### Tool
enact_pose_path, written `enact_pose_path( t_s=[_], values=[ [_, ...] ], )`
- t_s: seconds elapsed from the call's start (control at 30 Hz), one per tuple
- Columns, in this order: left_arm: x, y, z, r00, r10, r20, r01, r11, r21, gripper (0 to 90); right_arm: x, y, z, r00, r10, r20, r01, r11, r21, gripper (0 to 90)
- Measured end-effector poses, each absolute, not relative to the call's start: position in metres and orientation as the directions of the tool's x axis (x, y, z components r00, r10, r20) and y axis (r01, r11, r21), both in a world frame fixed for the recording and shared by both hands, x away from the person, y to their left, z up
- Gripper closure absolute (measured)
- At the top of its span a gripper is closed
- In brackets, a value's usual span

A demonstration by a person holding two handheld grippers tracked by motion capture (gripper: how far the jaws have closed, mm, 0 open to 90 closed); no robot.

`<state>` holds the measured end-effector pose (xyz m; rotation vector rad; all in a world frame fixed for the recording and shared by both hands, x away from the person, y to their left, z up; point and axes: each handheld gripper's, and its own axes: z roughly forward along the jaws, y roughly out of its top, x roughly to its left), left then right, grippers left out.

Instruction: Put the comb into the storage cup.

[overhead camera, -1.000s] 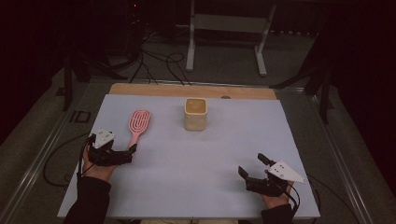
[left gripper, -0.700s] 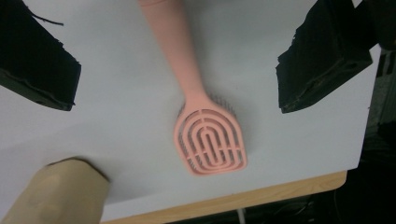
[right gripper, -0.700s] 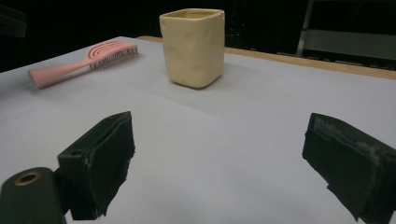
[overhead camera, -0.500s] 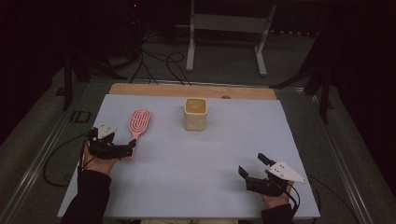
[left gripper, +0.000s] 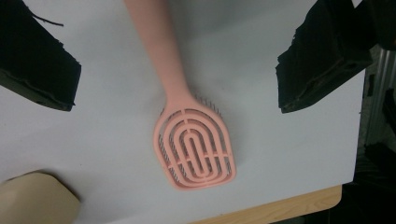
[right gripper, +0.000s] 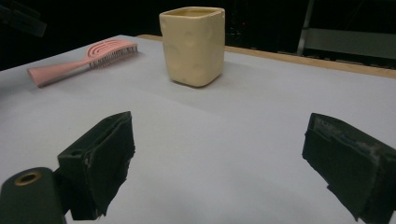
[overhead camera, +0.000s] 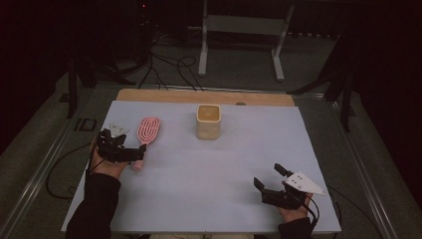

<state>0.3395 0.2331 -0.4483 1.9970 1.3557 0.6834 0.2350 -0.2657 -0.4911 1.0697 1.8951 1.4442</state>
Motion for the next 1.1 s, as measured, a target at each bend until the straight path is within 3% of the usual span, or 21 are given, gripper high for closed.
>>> enact_pose_path(
  t_s=[0.57,1.1],
  values=[
    [0.362,0.224,-0.446,0.327,0.942,0.078,0.674,-0.29,0.68,0.4,0.235,-0.266,-0.491,-0.55,0.833,0.055,0.275,0.119,0.954,8.9],
    [0.377,0.231,-0.447,0.275,0.961,0.01,0.747,-0.221,0.627,0.6,0.235,-0.265,-0.491,-0.552,0.832,0.056,0.277,0.12,0.953,9.0]
  ],
)
